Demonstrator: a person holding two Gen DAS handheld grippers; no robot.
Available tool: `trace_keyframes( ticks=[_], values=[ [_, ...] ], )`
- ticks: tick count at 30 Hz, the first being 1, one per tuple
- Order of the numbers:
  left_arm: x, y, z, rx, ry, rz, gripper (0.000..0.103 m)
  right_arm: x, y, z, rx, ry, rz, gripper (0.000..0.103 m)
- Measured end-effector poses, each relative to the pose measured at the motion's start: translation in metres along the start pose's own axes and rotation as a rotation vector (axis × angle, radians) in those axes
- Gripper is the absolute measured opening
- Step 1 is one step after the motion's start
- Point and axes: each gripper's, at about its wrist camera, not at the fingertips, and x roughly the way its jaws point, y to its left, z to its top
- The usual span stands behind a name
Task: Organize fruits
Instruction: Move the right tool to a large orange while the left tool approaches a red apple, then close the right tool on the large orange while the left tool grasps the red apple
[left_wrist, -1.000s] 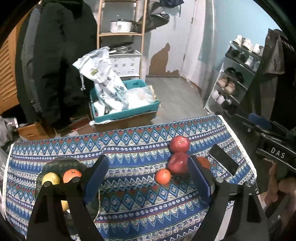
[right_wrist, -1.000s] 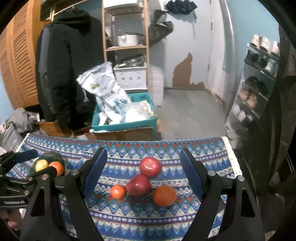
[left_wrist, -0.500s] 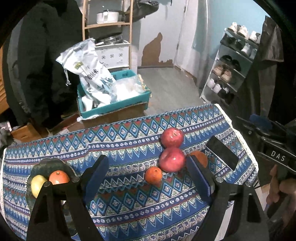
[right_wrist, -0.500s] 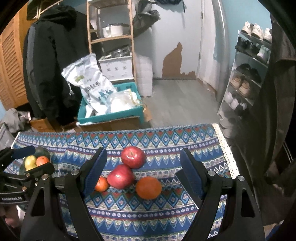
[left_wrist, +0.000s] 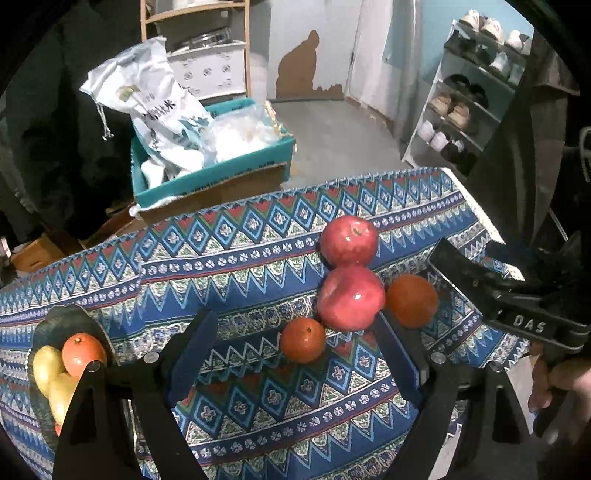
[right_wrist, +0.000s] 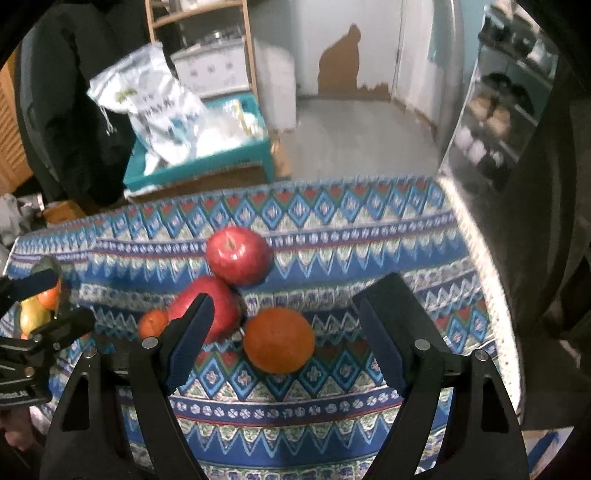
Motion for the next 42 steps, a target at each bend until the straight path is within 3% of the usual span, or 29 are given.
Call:
trace_keyframes(
  ticks=[10,26,30,33,42],
  values=[
    [0.034,-0.003,-0.001,0.009,0.048,-0.019,0.087,0.063,-0.006,-0.023,-0.005,0.165,0.019,0.081],
    [0.06,-0.006,-0.006,0.014,0.082,-0.029,0.087,0.1,0.003,-0.036,-0.021,0.241,0.123,0.081],
    [0.062,-0.006,-0.004,0.005,0.086,-0.042,0.087,0.105,0.002,-0.039,0.005,0.258,0.18,0.069],
    [0.065,-0.009,-0.003,0.005,0.089,-0.056,0.087,0.104,0.005,-0.039,-0.01,0.258,0.177,0.068],
    [0.079,-0.029,0.001,0.031,0.105,-0.087,0.087,0.084,-0.021,-0.034,0.01,0.2,0.016,0.067]
  ],
)
